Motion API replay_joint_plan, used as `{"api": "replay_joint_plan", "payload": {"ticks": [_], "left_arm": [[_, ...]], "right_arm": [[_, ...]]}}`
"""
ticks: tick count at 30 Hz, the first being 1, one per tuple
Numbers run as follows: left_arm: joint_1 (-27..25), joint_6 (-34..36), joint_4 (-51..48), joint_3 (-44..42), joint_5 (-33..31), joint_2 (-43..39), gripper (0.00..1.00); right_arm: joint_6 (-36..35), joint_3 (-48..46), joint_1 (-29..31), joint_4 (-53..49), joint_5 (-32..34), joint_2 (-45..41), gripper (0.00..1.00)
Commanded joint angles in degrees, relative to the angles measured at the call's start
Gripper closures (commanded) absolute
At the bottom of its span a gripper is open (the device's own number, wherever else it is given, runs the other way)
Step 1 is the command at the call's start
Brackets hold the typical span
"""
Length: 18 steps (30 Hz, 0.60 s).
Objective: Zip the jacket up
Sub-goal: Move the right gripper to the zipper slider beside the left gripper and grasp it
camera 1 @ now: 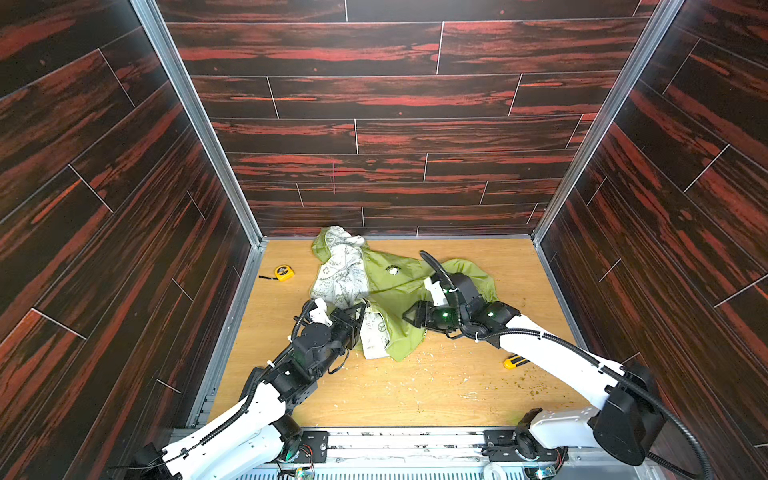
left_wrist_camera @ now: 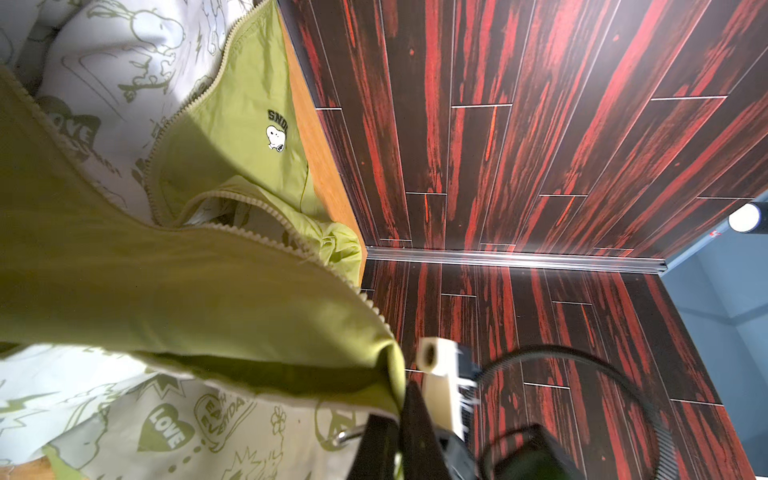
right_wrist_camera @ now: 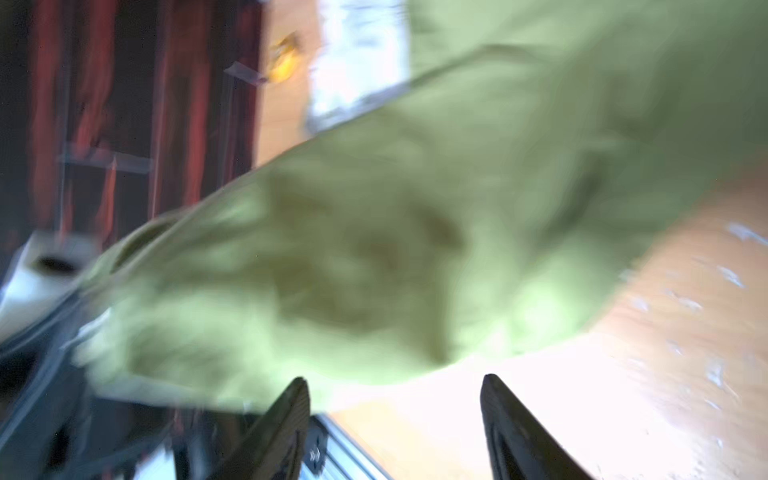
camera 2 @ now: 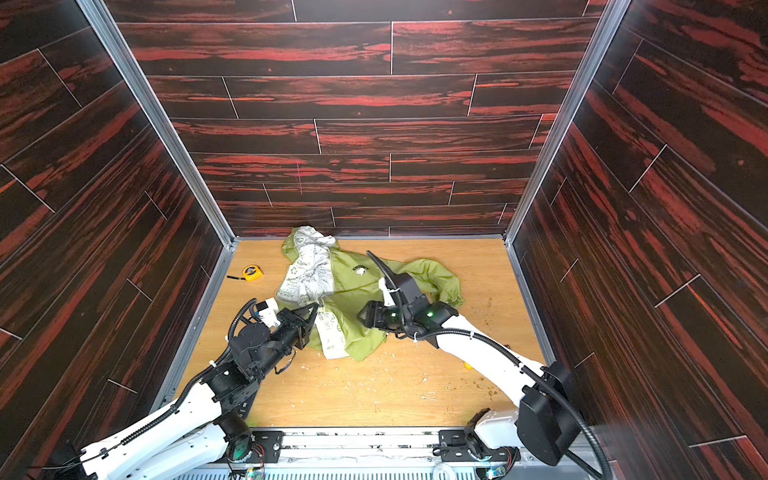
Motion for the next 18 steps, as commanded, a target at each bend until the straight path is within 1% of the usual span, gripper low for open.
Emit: {"api": "replay_joint_plan", "payload": {"ticks": [1,5,10,16,18], "left_arm": [[-0.02,0.02,-0.98,2.47,0.86,0.70,1.00],[-0.01,-0.07,-1.11,3.10,1.58,1.07,1.00],[0.02,-0.33,-1.37,3.58,2.11,1.25,1.00],[-0.07,-0.41,-1.67,4.55,2.60,1.60,1.00],[-0.04,-0.38,-1.63,4.99,2.95,1.85,1.00]], "right_arm": [[-11.28,4.37,3.83,-4.28,1.61,-2.25,0.26],[-16.29,8.17,6.77,-6.14,1.92,-0.61,0.22],[-19.53,11.56,8.44,-8.68,4.54,3.52,0.22],[-21.23,14.62,9.02,-8.66,5.01,7.68,0.30],[-21.30,15.69,9.13,-9.50,6.82,9.51,0.32]]}}
